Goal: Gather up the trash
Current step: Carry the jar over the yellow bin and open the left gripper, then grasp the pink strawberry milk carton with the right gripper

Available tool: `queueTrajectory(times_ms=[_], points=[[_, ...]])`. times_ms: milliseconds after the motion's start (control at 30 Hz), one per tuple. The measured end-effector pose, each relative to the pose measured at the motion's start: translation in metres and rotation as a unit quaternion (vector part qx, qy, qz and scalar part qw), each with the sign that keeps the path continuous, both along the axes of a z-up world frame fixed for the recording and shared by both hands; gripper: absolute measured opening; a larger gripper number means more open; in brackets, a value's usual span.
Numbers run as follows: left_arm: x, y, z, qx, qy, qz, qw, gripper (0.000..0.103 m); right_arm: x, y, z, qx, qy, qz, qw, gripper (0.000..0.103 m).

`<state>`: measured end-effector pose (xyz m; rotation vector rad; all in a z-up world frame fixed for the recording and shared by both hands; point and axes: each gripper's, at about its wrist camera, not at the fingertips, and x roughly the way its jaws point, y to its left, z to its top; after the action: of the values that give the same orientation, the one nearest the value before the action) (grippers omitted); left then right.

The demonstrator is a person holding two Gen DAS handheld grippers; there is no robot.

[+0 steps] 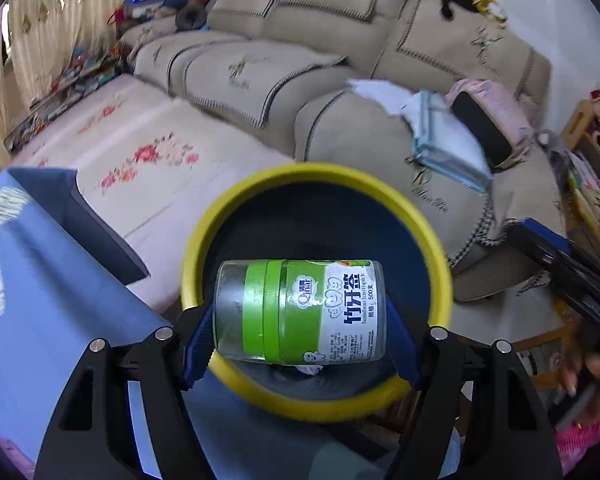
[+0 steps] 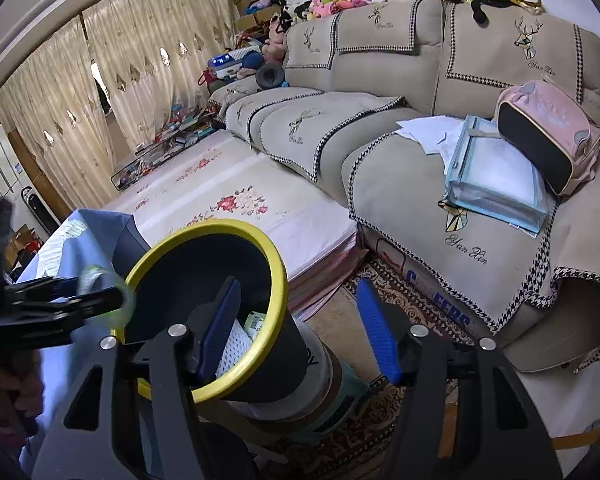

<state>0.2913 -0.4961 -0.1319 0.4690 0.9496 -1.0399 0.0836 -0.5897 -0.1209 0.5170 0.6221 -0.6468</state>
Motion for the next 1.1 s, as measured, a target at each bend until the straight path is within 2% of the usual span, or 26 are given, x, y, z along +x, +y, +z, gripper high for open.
queueTrajectory(times_ms=[133, 233, 400, 533, 667, 767, 900, 967, 1067, 1100], points=[[0.002, -0.004, -0.018, 0.016, 0.006, 0.008, 0.9998, 0.073, 0.0, 0.0, -0.002, 0.005, -0.002, 0.003, 1.0, 0.061], [0.001, 0.007, -0.012, 0.007, 0.004, 0.017, 0.9998, 0.082, 0.001, 0.004, 0.0, 0.003, -0.006, 0.005, 1.0, 0.062], [-0.014, 0.067, 0.038, -0.046, -0.033, 0.048, 0.9972, 0.09, 0.015, 0.012, 0.0, 0.007, -0.005, 0.026, 1.0, 0.063], [-0.026, 0.136, 0.078, -0.09, -0.075, 0.104, 0.9877, 0.095, 0.043, 0.03, 0.001, 0.007, 0.001, 0.071, 0.997, 0.063], [-0.036, 0.216, 0.102, -0.117, -0.118, 0.189, 0.968, 0.097, 0.079, 0.064, 0.007, 0.003, -0.004, 0.141, 0.99, 0.063], [-0.045, 0.281, 0.108, -0.125, -0.134, 0.261, 0.9477, 0.097, 0.104, 0.103, 0.013, -0.002, -0.009, 0.211, 0.977, 0.063], [-0.06, 0.362, 0.101, -0.133, -0.134, 0.352, 0.9168, 0.098, 0.132, 0.165, 0.02, 0.006, -0.019, 0.33, 0.944, 0.064], [-0.071, 0.4, 0.093, -0.135, -0.136, 0.395, 0.8985, 0.098, 0.145, 0.199, 0.023, 0.004, -0.019, 0.388, 0.922, 0.065], [-0.086, 0.444, 0.081, -0.134, -0.131, 0.437, 0.8799, 0.098, 0.165, 0.24, 0.023, -0.015, -0.003, 0.442, 0.897, 0.065], [-0.089, 0.456, 0.077, -0.134, -0.13, 0.444, 0.8765, 0.098, 0.168, 0.249, 0.024, -0.019, -0.002, 0.452, 0.892, 0.065]])
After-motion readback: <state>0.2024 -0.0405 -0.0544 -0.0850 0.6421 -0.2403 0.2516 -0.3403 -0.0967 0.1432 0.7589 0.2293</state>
